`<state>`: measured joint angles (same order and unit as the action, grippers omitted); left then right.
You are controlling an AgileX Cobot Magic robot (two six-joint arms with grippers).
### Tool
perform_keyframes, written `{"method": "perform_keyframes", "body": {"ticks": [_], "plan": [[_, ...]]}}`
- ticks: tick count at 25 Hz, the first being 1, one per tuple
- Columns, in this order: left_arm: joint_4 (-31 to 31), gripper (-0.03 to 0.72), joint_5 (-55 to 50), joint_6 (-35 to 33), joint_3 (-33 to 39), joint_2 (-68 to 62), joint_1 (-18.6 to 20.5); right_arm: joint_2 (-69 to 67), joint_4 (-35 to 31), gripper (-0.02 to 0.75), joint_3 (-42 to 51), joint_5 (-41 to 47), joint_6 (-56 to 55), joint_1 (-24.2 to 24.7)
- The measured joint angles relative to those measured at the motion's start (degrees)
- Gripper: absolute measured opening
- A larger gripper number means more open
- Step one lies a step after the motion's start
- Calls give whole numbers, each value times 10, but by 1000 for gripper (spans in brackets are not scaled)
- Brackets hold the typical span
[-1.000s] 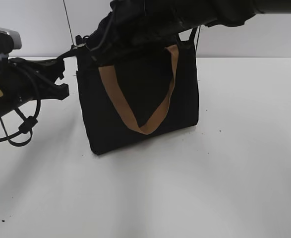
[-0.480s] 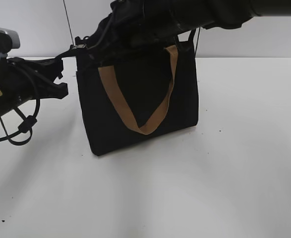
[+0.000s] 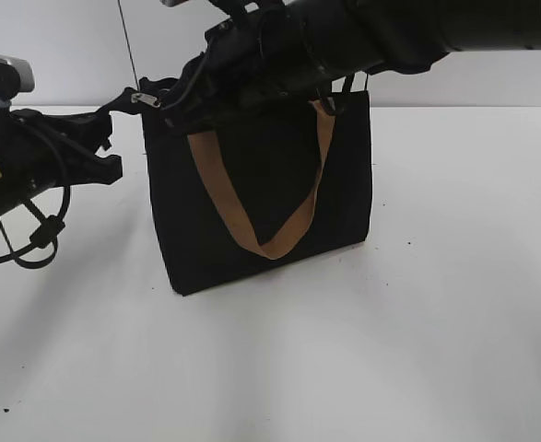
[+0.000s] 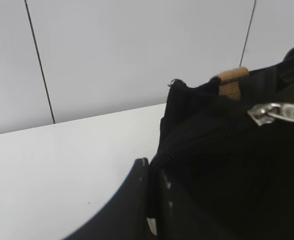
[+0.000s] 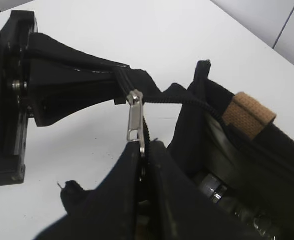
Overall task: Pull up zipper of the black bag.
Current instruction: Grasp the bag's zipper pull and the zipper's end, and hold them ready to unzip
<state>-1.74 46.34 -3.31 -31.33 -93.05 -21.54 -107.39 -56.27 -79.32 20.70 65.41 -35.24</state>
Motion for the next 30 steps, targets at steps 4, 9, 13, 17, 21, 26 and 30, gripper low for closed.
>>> {"method": "perform_keyframes", "body": {"ticks": [4, 9, 13, 17, 21, 26, 30], "plan": [[0, 15, 0, 0, 0, 0, 0, 0, -1, 41, 0, 2, -4, 0], [0, 15, 0, 0, 0, 0, 0, 0, -1, 42, -1, 7, -11, 0], [0, 15, 0, 0, 0, 0, 0, 0, -1, 55, -1, 8, -11, 0], [1, 15, 0, 0, 0, 0, 0, 0, -1, 78, -1, 8, -11, 0], [6, 15, 1, 2, 0, 0, 0, 0, -1, 88, -1, 9, -12, 0], [31, 15, 10, 6, 0, 0, 0, 0, -1, 62, -1, 14, -13, 0], [32, 15, 13, 7, 0, 0, 0, 0, -1, 60, -1, 34, -26, 0]]}}
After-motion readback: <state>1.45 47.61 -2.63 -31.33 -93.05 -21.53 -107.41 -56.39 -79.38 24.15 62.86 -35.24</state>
